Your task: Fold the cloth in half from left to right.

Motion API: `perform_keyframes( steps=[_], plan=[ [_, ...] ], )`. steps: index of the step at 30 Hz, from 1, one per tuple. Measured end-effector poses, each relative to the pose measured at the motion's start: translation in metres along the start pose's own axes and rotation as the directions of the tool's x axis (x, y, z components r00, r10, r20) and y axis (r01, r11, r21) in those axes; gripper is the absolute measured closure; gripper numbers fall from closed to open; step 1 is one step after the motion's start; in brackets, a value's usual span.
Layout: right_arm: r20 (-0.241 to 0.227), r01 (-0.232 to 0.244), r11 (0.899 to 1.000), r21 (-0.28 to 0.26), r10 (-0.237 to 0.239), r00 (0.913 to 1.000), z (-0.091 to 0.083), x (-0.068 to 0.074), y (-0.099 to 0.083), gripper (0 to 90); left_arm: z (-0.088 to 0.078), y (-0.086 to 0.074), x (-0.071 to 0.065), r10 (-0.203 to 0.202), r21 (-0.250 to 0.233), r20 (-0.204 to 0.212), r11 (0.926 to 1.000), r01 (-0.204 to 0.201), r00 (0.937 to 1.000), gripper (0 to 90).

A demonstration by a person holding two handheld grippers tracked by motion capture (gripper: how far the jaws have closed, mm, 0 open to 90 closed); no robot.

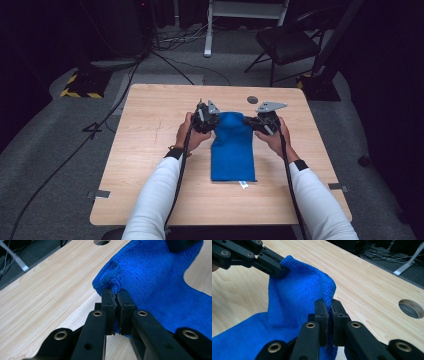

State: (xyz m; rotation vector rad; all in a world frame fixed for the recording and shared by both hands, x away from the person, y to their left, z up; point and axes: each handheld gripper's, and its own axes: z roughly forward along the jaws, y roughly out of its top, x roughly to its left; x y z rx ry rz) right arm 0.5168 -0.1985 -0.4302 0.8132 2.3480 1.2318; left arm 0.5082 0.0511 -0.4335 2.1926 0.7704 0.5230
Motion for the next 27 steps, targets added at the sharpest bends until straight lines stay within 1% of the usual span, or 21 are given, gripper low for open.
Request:
perform_keyframes(
  steps=[4, 6, 10, 15, 18, 20, 23, 25, 27],
  plan=[
    [-0.022, 0.008, 1.0, -0.009, -0.008, 0.9997, -0.006, 0.004, -0.004, 85.4, -0.005, -0.005, -0.006, 0.023, -0.001, 0.01, 0.9997, -0.023, 0.9997, 85.3],
    [-0.032, 0.011, 1.0, -0.012, -0.011, 0.9994, -0.009, 0.007, -0.005, 85.5, -0.006, -0.007, -0.008, 0.032, -0.001, 0.008, 0.9995, -0.032, 0.9995, 85.2],
    [-0.047, 0.022, 1.0, -0.021, -0.023, 0.9986, -0.014, 0.012, -0.008, 85.4, -0.012, -0.009, -0.012, 0.051, -0.009, 0.02, 0.9987, -0.051, 0.9985, 84.5],
    [-0.076, 0.033, 0.999, -0.028, -0.035, 0.9965, -0.022, 0.017, -0.013, 85.4, -0.021, -0.014, -0.02, 0.09, -0.012, 0.039, 0.9959, -0.089, 0.9952, 83.5],
    [-0.09, 0.047, 0.999, -0.015, -0.048, 0.9948, -0.026, 0.021, -0.018, 85.4, -0.022, -0.02, -0.027, 0.098, -0.009, 0.048, 0.9952, -0.098, 0.994, 81.6],
    [-0.099, 0.058, 0.998, -0.006, -0.059, 0.9934, -0.027, 0.024, -0.023, 85.3, -0.022, -0.025, -0.032, 0.104, -0.013, 0.062, 0.9945, -0.104, 0.9926, 81.7],
    [-0.106, 0.06, 0.998, 0.0, -0.06, 0.9925, -0.03, 0.026, -0.028, 85.2, -0.022, -0.032, -0.039, 0.114, -0.012, 0.085, 0.9935, -0.113, 0.9898, 81.7],
    [-0.112, 0.057, 0.998, 0.0, -0.057, 0.9921, -0.032, 0.028, -0.031, 85.2, -0.023, -0.036, -0.042, 0.118, -0.012, 0.092, 0.9931, -0.117, 0.9888, 81.5],
    [-0.119, 0.068, 0.998, 0.005, -0.067, 0.9907, -0.034, 0.03, -0.033, 85.0, -0.025, -0.039, -0.045, 0.123, -0.016, 0.099, 0.9924, -0.122, 0.9874, 81.3]
  ],
)
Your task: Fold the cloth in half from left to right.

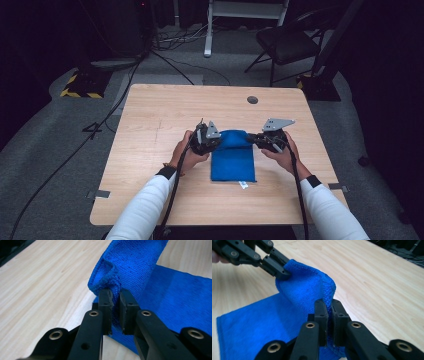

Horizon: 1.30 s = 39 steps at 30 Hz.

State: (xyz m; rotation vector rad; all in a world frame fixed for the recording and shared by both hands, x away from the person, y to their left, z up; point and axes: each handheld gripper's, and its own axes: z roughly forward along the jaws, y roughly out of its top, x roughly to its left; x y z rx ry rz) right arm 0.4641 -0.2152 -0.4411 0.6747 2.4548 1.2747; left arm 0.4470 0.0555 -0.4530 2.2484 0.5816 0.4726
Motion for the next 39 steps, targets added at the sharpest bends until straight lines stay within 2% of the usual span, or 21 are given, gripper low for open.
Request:
perform_keyframes(
  steps=[6, 10, 12, 20, 28, 39],
  plan=[
    [-0.026, 0.017, 1.0, 0.007, -0.017, 0.9995, -0.007, 0.011, -0.006, 84.0, -0.005, -0.007, -0.01, 0.026, -0.002, 0.019, 0.9996, -0.026, 0.9995, 80.3],
    [-0.046, 0.048, 0.998, 0.037, -0.047, 0.9978, -0.009, 0.018, -0.012, 83.5, -0.007, -0.011, -0.019, 0.05, 0.019, 0.024, 0.9986, -0.05, 0.9985, 79.9],
    [-0.056, 0.052, 0.998, 0.043, -0.05, 0.9972, -0.011, 0.021, -0.014, 83.5, -0.007, -0.013, -0.023, 0.072, 0.032, 0.025, 0.9969, -0.072, 0.9971, 78.8],
    [-0.087, 0.064, 0.996, 0.067, -0.058, 0.9946, -0.01, 0.03, -0.021, 81.9, -0.009, -0.021, -0.03, 0.113, 0.071, 0.024, 0.9909, -0.114, 0.9933, 73.9],
    [-0.117, 0.075, 0.994, 0.084, -0.065, 0.9909, -0.014, 0.037, -0.031, 79.0, -0.015, -0.029, -0.032, 0.117, 0.083, 0.058, 0.9891, -0.122, 0.9914, 72.0],
    [-0.133, 0.077, 0.992, 0.1, -0.063, 0.9891, -0.016, 0.042, -0.04, 73.0, -0.015, -0.035, -0.037, 0.125, 0.094, 0.078, 0.9868, -0.132, 0.9891, 72.4]
  ],
)
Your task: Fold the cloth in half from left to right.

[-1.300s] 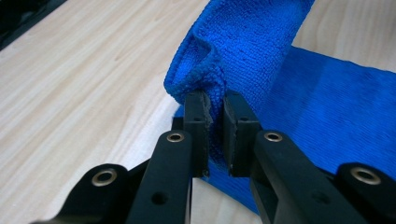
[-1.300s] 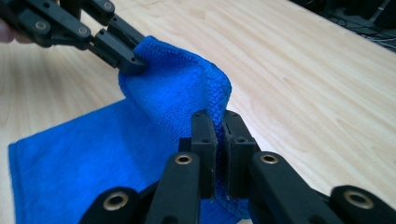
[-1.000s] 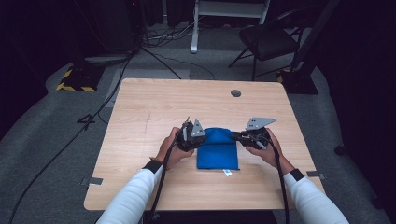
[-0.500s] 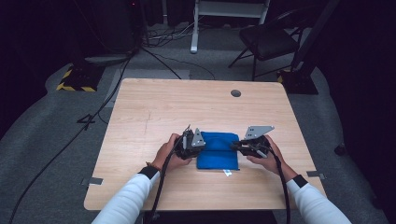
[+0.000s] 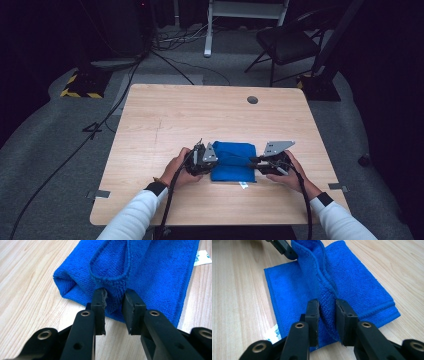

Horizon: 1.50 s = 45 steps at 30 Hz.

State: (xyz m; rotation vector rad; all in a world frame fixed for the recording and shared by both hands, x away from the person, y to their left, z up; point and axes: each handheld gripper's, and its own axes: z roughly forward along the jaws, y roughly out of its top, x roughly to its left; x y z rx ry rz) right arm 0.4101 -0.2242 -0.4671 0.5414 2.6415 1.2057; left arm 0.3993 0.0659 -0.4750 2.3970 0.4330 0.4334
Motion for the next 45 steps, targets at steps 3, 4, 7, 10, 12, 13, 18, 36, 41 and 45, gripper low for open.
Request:
perform_keyframes(
  steps=[3, 4, 7, 10, 12, 13, 18, 36, 41, 45],
  plan=[
    [-0.007, 0.004, 1.0, 0.001, -0.004, 1.0, -0.001, 0.002, -0.002, 70.6, -0.001, -0.002, -0.001, 0.0, 0.005, 0.001, 1.0, 0.0, 1.0, 70.4],
    [-0.007, 0.005, 1.0, 0.001, -0.005, 1.0, -0.002, 0.002, -0.003, 70.5, -0.001, -0.003, -0.002, -0.004, 0.004, 0.003, 1.0, 0.004, 1.0, 70.1],
    [-0.014, 0.007, 1.0, 0.006, -0.007, 0.9999, -0.002, 0.004, -0.005, 70.1, -0.002, -0.004, -0.003, -0.002, 0.008, 0.008, 1.0, 0.002, 1.0, 71.3],
    [-0.015, 0.009, 1.0, 0.017, -0.009, 0.9998, -0.002, 0.006, -0.007, 70.3, -0.002, -0.005, -0.004, -0.001, 0.011, 0.01, 0.9999, 0.001, 0.9999, 69.6],
    [-0.015, 0.014, 1.0, 0.019, -0.014, 0.9998, -0.002, 0.007, -0.007, 70.7, -0.003, -0.006, -0.005, -0.008, 0.009, 0.013, 0.9999, 0.008, 0.9999, 68.8],
    [-0.016, 0.013, 1.0, 0.019, -0.013, 0.9998, -0.002, 0.007, -0.007, 70.6, -0.004, -0.007, -0.005, -0.006, 0.013, 0.014, 0.9999, 0.006, 0.9999, 68.9],
    [-0.025, 0.019, 0.999, 0.031, -0.019, 0.9995, 0.0, 0.011, -0.011, 70.6, -0.006, -0.009, -0.004, -0.017, 0.019, 0.017, 0.9997, 0.016, 0.9997, 70.3],
    [-0.028, 0.023, 0.999, 0.042, -0.022, 0.9994, -0.008, 0.016, -0.019, 71.2, -0.012, -0.017, -0.012, -0.014, 0.03, 0.032, 0.9995, 0.013, 0.9994, 69.1],
    [-0.017, 0.014, 0.999, 0.034, -0.014, 0.9998, -0.015, 0.016, -0.022, 69.6, -0.017, -0.021, -0.012, -0.026, 0.026, 0.024, 0.9993, 0.025, 0.9994, 67.7],
    [0.006, 0.003, 1.0, 0.02, -0.003, 1.0, -0.019, 0.014, -0.022, 66.8, -0.021, -0.021, -0.009, -0.038, 0.018, 0.008, 0.9991, 0.038, 0.9993, 64.9]
  ],
)
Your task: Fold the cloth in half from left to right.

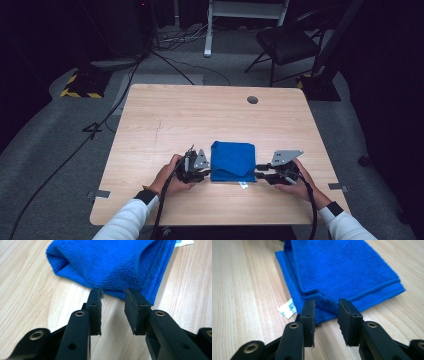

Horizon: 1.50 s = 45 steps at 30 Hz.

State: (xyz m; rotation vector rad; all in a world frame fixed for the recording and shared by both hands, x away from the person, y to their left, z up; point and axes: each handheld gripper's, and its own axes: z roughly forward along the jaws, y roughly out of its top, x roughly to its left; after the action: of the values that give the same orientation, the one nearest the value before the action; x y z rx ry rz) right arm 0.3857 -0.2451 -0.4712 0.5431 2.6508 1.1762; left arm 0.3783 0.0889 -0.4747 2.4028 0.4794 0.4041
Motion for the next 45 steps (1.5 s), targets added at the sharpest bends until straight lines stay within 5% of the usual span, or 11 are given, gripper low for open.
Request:
perform_keyframes(
  steps=[10, 18, 22, 29, 35, 45],
  plan=[
    [0.071, -0.031, 0.999, -0.026, 0.033, 0.997, 0.002, -0.008, 0.008, 55.7, 0.001, 0.016, 0.008, -0.063, -0.05, -0.07, 0.997, 0.06, 0.9956, 44.2],
    [0.099, -0.056, 0.997, -0.052, 0.061, 0.9932, 0.011, -0.013, 0.02, 47.9, 0.009, 0.03, 0.013, -0.103, -0.091, -0.057, 0.9911, 0.097, 0.9931, 32.0],
    [0.091, -0.045, 0.999, -0.009, 0.046, 0.9948, 0.02, -0.01, 0.019, 44.9, 0.017, 0.032, 0.007, -0.073, -0.045, -0.02, 0.9964, 0.072, 0.9971, 27.8],
    [0.071, -0.025, 0.999, 0.045, 0.022, 0.9972, 0.024, -0.004, 0.012, 42.4, 0.02, 0.024, -0.004, -0.029, 0.011, -0.016, 0.9995, 0.029, 0.9995, 26.9],
    [0.07, -0.026, 0.997, 0.074, 0.021, 0.9973, 0.024, 0.0, 0.001, 40.6, 0.023, 0.014, -0.007, -0.026, 0.049, -0.006, 0.9985, 0.026, 0.9997, 25.2],
    [0.074, -0.044, 0.997, 0.059, 0.04, 0.9965, 0.026, 0.0, -0.004, 38.5, 0.025, 0.009, -0.009, -0.058, 0.039, -0.003, 0.9975, 0.059, 0.9983, 24.4]
  ],
)
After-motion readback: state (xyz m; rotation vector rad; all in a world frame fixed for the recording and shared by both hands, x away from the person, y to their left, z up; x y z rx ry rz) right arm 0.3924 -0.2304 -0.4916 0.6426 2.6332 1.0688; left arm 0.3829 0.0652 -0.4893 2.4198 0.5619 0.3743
